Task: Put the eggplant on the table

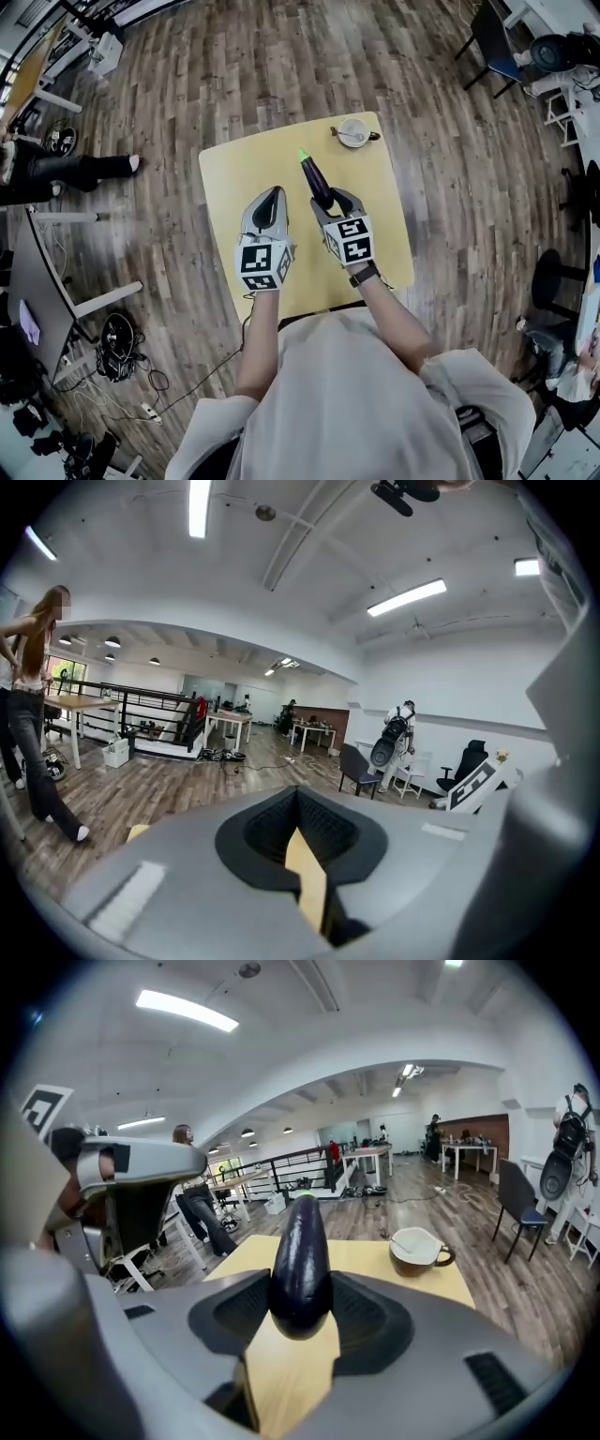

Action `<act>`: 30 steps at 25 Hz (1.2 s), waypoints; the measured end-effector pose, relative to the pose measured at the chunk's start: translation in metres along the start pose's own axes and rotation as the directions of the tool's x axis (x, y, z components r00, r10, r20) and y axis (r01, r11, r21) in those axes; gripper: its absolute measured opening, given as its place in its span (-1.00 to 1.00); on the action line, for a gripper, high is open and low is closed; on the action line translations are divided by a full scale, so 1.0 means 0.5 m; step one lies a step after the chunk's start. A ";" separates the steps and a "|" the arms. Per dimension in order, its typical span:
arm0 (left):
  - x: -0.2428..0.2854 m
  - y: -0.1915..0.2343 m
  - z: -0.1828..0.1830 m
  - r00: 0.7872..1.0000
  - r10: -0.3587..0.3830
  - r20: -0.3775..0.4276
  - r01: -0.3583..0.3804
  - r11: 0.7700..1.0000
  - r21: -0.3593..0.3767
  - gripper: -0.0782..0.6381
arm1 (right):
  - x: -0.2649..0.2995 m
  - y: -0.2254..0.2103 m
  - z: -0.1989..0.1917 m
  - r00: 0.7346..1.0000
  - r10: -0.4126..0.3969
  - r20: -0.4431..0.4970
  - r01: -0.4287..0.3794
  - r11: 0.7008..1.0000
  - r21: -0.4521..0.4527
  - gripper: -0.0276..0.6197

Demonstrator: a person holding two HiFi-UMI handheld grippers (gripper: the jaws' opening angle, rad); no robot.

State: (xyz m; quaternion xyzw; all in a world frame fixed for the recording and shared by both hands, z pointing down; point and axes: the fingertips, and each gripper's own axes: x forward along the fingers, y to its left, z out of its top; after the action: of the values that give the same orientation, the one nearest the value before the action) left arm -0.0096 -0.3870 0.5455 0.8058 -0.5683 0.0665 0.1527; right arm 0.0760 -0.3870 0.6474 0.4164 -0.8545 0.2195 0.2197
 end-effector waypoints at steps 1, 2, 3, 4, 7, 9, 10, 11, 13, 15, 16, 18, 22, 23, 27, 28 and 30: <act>0.008 0.002 -0.007 1.000 -0.001 -0.008 0.001 1.000 -0.008 -0.76 | 0.013 -0.006 -0.009 1.000 0.000 -0.014 0.000 1.000 0.003 -0.28; 0.015 0.004 -0.015 1.000 -0.002 -0.015 0.002 1.000 -0.017 -0.76 | 0.025 -0.013 -0.018 1.000 -0.002 -0.027 0.002 1.000 0.005 -0.28; 0.022 0.007 -0.022 1.000 -0.003 -0.021 0.002 1.000 -0.026 -0.76 | 0.037 -0.020 -0.026 0.999 -0.004 -0.039 0.004 1.000 0.008 -0.28; 0.029 0.010 -0.029 1.000 -0.001 -0.026 0.001 0.999 -0.034 -0.76 | 0.049 -0.027 -0.033 0.999 -0.005 -0.051 0.006 1.000 0.011 -0.28; 0.044 0.018 -0.048 0.999 0.002 -0.040 -0.004 0.999 -0.054 -0.76 | 0.081 -0.045 -0.055 0.997 -0.009 -0.083 0.010 1.000 0.020 -0.28; 0.053 0.025 -0.058 0.999 0.003 -0.047 -0.006 0.998 -0.060 -0.76 | 0.102 -0.056 -0.070 0.994 -0.014 -0.107 0.017 1.000 0.025 -0.28; 0.057 0.030 -0.063 0.999 0.004 -0.052 -0.007 0.998 -0.065 -0.76 | 0.113 -0.060 -0.077 0.993 -0.017 -0.119 0.021 0.999 0.026 -0.28; 0.061 0.036 -0.069 0.998 0.004 -0.058 -0.008 0.997 -0.071 -0.76 | 0.125 -0.064 -0.085 0.991 -0.020 -0.131 0.024 0.999 0.027 -0.28; 0.069 0.045 -0.082 0.997 0.005 -0.071 -0.011 0.996 -0.087 -0.76 | 0.146 -0.072 -0.101 0.987 -0.026 -0.158 0.031 0.999 0.024 -0.28; 0.077 0.049 -0.094 0.996 0.003 -0.084 -0.011 0.995 -0.100 -0.76 | 0.164 -0.079 -0.120 0.982 -0.030 -0.186 0.035 0.999 0.025 -0.28; 0.080 0.048 -0.101 0.996 0.000 -0.092 -0.009 0.995 -0.104 -0.76 | 0.170 -0.082 -0.129 0.980 -0.031 -0.197 0.037 0.999 0.027 -0.28; 0.083 0.043 -0.112 0.995 -0.006 -0.103 -0.005 0.994 -0.113 -0.76 | 0.180 -0.088 -0.143 0.976 -0.030 -0.215 0.037 0.999 0.026 -0.28; 0.088 0.033 -0.125 0.993 -0.023 -0.113 0.010 0.993 -0.117 -0.76 | 0.194 -0.091 -0.159 0.971 -0.031 -0.239 0.034 0.999 0.007 -0.28; 0.089 0.031 -0.130 0.993 -0.028 -0.117 0.014 0.993 -0.119 -0.76 | 0.196 -0.091 -0.166 0.968 -0.036 -0.248 0.038 0.999 0.004 -0.28; 0.081 0.028 -0.157 0.989 -0.039 -0.140 0.020 0.991 -0.134 -0.76 | 0.205 -0.090 -0.192 0.957 -0.049 -0.286 0.051 0.999 0.001 -0.28; 0.080 0.028 -0.161 0.989 -0.041 -0.145 0.022 0.991 -0.135 -0.76 | 0.208 -0.091 -0.196 0.954 -0.053 -0.295 0.055 0.998 0.001 -0.28; 0.076 0.028 -0.165 0.987 -0.046 -0.151 0.025 0.990 -0.137 -0.76 | 0.209 -0.096 -0.201 0.949 -0.062 -0.310 0.066 0.998 0.001 -0.28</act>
State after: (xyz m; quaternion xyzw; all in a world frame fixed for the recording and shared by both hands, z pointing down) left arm -0.0040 -0.3988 0.6366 0.7961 -0.5436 0.0874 0.2513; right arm 0.0759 -0.4218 0.7959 0.4056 -0.7943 0.2796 0.3555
